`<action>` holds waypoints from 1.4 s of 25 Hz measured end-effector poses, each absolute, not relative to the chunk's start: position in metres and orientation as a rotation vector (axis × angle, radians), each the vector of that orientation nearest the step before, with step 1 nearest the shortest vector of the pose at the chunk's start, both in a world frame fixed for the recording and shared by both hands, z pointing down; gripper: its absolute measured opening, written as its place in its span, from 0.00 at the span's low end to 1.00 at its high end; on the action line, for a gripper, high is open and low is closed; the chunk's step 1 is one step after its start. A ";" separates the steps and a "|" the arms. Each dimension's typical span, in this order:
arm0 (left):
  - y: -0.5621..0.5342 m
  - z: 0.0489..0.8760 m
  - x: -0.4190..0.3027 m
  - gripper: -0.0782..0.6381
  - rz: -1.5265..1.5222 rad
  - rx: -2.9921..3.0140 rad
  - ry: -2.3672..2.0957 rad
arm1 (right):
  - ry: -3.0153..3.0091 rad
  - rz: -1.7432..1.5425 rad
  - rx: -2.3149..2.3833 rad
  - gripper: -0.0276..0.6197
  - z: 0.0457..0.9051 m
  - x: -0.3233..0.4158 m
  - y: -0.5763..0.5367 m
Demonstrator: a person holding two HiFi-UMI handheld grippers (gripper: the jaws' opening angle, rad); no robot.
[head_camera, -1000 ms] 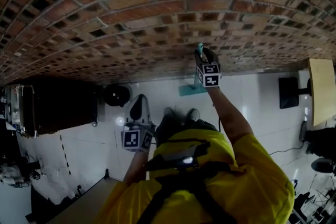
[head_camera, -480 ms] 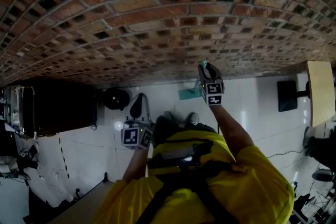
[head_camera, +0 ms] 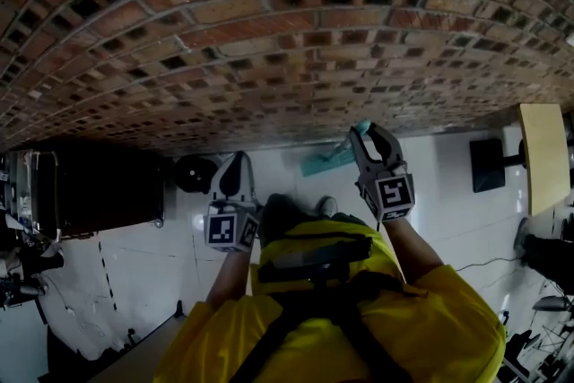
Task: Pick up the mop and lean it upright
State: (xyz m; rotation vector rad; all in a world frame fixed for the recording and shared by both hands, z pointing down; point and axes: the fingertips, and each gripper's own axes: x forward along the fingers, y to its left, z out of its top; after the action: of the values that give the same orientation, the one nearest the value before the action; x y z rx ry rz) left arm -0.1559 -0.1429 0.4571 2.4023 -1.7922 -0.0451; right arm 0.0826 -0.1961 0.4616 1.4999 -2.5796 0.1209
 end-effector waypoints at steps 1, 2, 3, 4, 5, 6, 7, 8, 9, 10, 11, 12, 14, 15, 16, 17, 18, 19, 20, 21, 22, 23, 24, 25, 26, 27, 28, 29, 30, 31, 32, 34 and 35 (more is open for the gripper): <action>-0.145 0.450 -0.154 0.11 -0.056 2.411 -1.797 | -2.598 0.096 1.491 0.21 0.448 0.083 -0.193; -0.147 0.444 -0.151 0.11 -0.063 2.417 -1.799 | -2.611 0.077 1.482 0.21 0.437 0.082 -0.192; -0.149 0.442 -0.149 0.11 -0.060 2.419 -1.796 | -2.621 0.063 1.476 0.21 0.429 0.082 -0.191; -0.151 0.441 -0.147 0.11 -0.050 2.419 -1.792 | -2.628 0.051 1.476 0.21 0.422 0.082 -0.190; -0.152 0.441 -0.145 0.11 -0.039 2.423 -1.785 | -2.633 0.042 1.479 0.21 0.417 0.082 -0.189; -0.153 0.441 -0.143 0.11 -0.030 2.432 -1.776 | -2.637 0.039 1.484 0.21 0.413 0.083 -0.189; -0.154 0.442 -0.141 0.11 -0.023 2.444 -1.766 | -2.638 0.038 1.489 0.21 0.411 0.084 -0.188; -0.154 0.444 -0.139 0.11 -0.016 2.446 -1.758 | -2.638 0.039 1.493 0.21 0.410 0.085 -0.188; -0.155 0.446 -0.138 0.11 -0.017 2.438 -1.756 | -2.636 0.040 1.494 0.21 0.410 0.086 -0.189; -0.155 0.447 -0.138 0.11 -0.027 2.429 -1.756 | -2.633 0.043 1.494 0.21 0.411 0.087 -0.189; -0.155 0.449 -0.138 0.11 -0.039 2.427 -1.752 | -2.630 0.046 1.493 0.21 0.412 0.087 -0.190; -0.155 0.450 -0.138 0.11 -0.048 2.431 -1.745 | -2.628 0.050 1.492 0.21 0.413 0.088 -0.191; -0.154 0.449 -0.138 0.11 -0.063 2.443 -1.746 | -2.630 0.068 1.500 0.21 0.417 0.088 -0.195; -0.155 0.448 -0.138 0.11 -0.063 2.447 -1.753 | -2.634 0.083 1.509 0.21 0.420 0.087 -0.198; -0.155 0.448 -0.138 0.11 -0.060 2.447 -1.759 | -2.632 0.095 1.508 0.21 0.425 0.086 -0.201; -0.156 0.448 -0.138 0.11 -0.060 2.443 -1.764 | -2.624 0.103 1.499 0.21 0.432 0.085 -0.204; -0.156 0.448 -0.138 0.11 -0.061 2.438 -1.765 | -2.614 0.112 1.491 0.21 0.441 0.084 -0.208; -0.155 0.450 -0.138 0.11 -0.056 2.434 -1.764 | -2.604 0.124 1.486 0.21 0.453 0.083 -0.213; -0.155 0.451 -0.138 0.11 -0.046 2.431 -1.761 | -2.592 0.139 1.482 0.21 0.468 0.082 -0.218; -0.154 0.453 -0.139 0.11 -0.034 2.430 -1.759 | -2.577 0.155 1.477 0.21 0.484 0.081 -0.224; -0.153 0.455 -0.139 0.11 -0.026 2.430 -1.756 | -2.560 0.173 1.471 0.21 0.502 0.080 -0.231; -0.152 0.456 -0.140 0.11 -0.021 2.430 -1.755 | -2.542 0.194 1.465 0.21 0.520 0.080 -0.237; -0.152 0.456 -0.141 0.11 -0.020 2.428 -1.755 | -2.522 0.215 1.459 0.21 0.538 0.079 -0.243; -0.150 0.456 -0.142 0.11 -0.018 2.422 -1.756 | -2.502 0.235 1.452 0.21 0.556 0.077 -0.249; -0.148 0.457 -0.145 0.11 -0.011 2.414 -1.759 | -2.486 0.255 1.441 0.21 0.574 0.074 -0.253; -0.145 0.459 -0.147 0.11 0.001 2.406 -1.761 | -2.473 0.272 1.431 0.21 0.590 0.071 -0.257; -0.143 0.462 -0.149 0.11 0.012 2.398 -1.763 | -2.462 0.282 1.424 0.21 0.604 0.069 -0.261; -0.141 0.465 -0.150 0.11 0.021 2.391 -1.763 | -2.454 0.288 1.422 0.21 0.614 0.069 -0.267; -0.139 0.469 -0.150 0.11 0.030 2.386 -1.759 | -2.450 0.289 1.427 0.21 0.622 0.069 -0.274; -0.136 0.473 -0.150 0.11 0.048 2.384 -1.754 | -2.449 0.287 1.436 0.21 0.626 0.069 -0.282; -0.133 0.478 -0.151 0.11 0.075 2.388 -1.747 | -2.448 0.283 1.448 0.21 0.628 0.069 -0.290; -0.129 0.482 -0.153 0.11 0.089 2.378 -1.748 | -2.433 0.284 1.471 0.21 0.632 0.067 -0.308; -0.129 0.481 -0.154 0.11 0.075 2.365 -1.754 | -2.422 0.288 1.478 0.21 0.634 0.066 -0.317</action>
State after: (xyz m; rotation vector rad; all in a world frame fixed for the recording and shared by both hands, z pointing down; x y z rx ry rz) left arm -0.1539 -0.1295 0.4812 2.3649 -1.7543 0.0746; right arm 0.0660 -0.3172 0.6343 1.4784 -2.4217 0.2878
